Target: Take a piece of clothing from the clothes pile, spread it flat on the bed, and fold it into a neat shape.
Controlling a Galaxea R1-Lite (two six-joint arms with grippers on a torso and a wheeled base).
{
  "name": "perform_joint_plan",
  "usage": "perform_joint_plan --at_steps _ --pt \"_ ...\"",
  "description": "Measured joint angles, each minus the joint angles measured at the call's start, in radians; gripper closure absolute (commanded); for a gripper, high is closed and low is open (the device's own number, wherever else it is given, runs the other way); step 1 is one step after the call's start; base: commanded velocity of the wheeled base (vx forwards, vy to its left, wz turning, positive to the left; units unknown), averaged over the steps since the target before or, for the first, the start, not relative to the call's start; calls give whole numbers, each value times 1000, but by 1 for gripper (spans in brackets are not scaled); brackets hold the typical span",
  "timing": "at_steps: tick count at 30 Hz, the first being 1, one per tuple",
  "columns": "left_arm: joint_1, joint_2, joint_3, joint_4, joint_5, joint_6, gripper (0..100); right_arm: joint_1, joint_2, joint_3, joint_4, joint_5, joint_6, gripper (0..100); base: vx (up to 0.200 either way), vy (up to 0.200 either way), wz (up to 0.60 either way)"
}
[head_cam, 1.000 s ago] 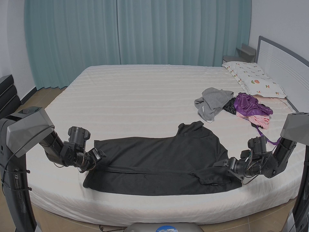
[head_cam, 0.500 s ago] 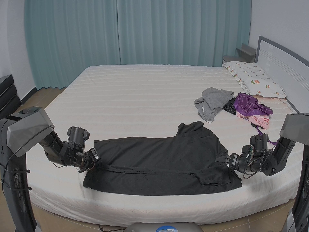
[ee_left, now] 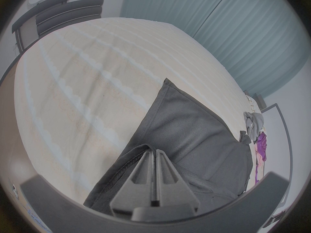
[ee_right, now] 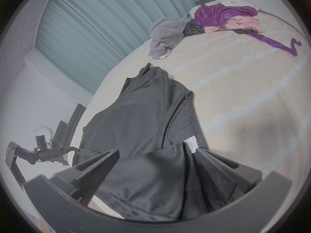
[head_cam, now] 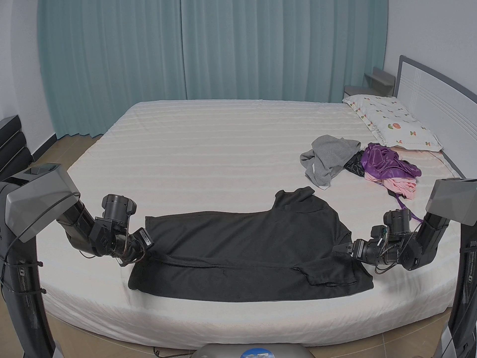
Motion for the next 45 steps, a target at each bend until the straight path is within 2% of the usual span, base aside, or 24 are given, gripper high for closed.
perform_joint_plan --at_steps 6,7,13,23,30,38,45 --pt "0 -3 1 0 -1 -1 100 6 24 -13 6 -6 -16 0 0 0 0" --pt "0 -4 1 1 -1 -1 100 8 26 -13 7 -6 -16 100 0 0 0" --pt "0 -9 3 1 -2 -2 100 11 36 -12 0 -7 -29 100 0 0 0" --pt "1 -35 39 1 -3 -3 100 -31 22 24 -5 11 -32 100 0 0 0" --pt "5 -90 87 1 -7 -4 100 -49 -34 96 -25 46 -22 100 0 0 0" --pt "12 -164 149 1 -15 -4 100 -71 -131 248 -164 62 -14 100 0 0 0" --pt "30 -227 223 1 -35 -4 100 -80 -230 359 -257 80 61 100 0 0 0"
